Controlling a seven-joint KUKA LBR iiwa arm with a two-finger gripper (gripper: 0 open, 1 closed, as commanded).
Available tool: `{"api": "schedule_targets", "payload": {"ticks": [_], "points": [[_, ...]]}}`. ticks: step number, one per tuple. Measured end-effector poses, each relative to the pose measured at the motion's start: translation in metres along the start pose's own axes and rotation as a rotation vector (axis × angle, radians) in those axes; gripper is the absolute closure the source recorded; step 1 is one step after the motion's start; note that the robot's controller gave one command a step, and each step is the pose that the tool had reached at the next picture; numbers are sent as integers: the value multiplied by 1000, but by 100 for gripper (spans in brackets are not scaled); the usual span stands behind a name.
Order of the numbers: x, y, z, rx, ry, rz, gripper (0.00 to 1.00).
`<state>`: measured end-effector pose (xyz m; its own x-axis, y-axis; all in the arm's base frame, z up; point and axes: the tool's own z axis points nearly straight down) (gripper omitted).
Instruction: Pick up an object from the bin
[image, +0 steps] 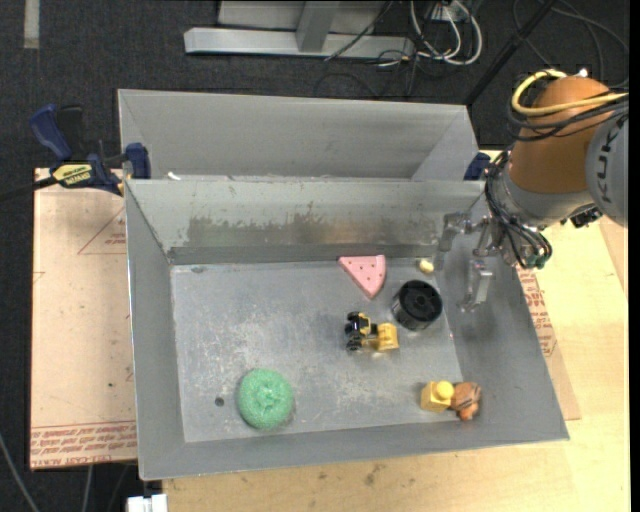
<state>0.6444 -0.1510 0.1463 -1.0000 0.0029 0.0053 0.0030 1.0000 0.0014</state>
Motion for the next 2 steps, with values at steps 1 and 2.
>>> {"api": "schedule_targets", "payload": {"ticks": [1,2], "points": [[-2,0,-5,2,-8,-2,0],[8,19,52,3,-12,-70,0]]}}
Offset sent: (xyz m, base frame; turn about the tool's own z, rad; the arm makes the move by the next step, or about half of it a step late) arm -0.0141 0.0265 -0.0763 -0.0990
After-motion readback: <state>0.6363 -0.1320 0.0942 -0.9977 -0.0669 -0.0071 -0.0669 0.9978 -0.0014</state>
